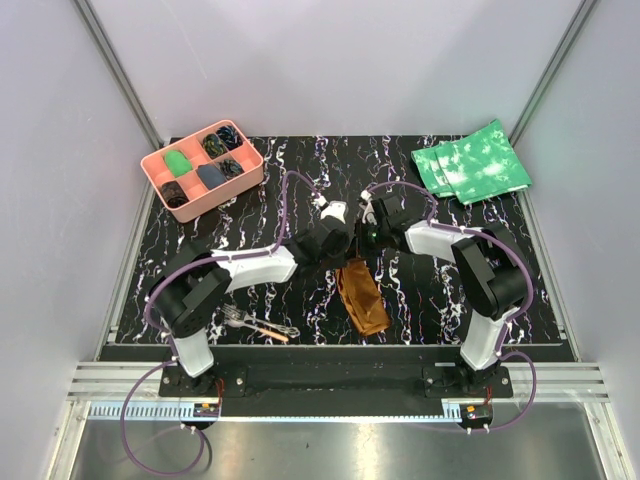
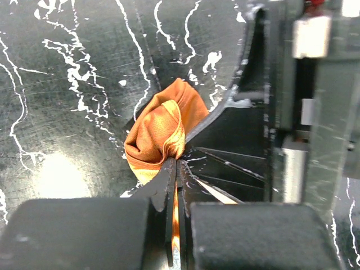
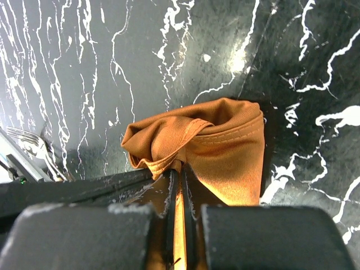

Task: Fold the napkin into a case and place the utensils inside
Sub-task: Grasp the top corner of the smaller rectangle folded napkin from the folded napkin.

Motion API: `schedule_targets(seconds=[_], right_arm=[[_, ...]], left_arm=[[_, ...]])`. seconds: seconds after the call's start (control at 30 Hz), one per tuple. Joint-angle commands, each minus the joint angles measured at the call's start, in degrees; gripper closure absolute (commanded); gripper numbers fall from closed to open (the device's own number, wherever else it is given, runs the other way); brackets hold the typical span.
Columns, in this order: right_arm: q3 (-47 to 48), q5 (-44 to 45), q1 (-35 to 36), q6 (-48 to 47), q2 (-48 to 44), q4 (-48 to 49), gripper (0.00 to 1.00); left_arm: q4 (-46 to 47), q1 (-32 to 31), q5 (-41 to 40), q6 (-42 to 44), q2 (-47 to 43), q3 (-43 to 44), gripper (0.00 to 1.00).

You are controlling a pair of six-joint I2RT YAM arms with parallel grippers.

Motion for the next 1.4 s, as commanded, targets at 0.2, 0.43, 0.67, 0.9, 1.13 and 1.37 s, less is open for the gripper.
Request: schedule_targets(seconds=[0.2, 0.43, 0.67, 0.9, 1.13, 1.37], right_arm=[[0.39, -9.59, 0.05, -2.23, 2.91, 7.62, 0.85], [1.27, -12.49, 0.05, -2.05, 3.8, 7.1, 0.79], [-0.66, -11.52, -0.13, -0.47, -1.03, 3.15, 0.66], [-2.16, -11.79, -0.48, 0.41, -4.37, 0.51, 0.57], [-2.51, -9.33, -2.14, -0.12, -7.01, -3.18, 0.53], [-1.02, -6.25, -5.13, 0.59, -4.74, -3.1, 0.77]], left_arm=[[-2.45, 2.06, 2.76, -2.58, 1.67, 4.39, 1.0], [-3.77, 2.58, 4.17, -3.2, 1.49, 5.09, 1.0], [-4.03, 2.76, 4.08, -3.55, 0.26, 3.6, 1.0], [-4.03, 3.11, 3.91, -3.46, -0.35, 3.07, 1.0], [-3.77, 3.11, 3.91, -3.55, -0.62, 2.63, 1.0], [-3.86, 3.11, 3.82, -3.38, -1.06, 2.46, 1.0]])
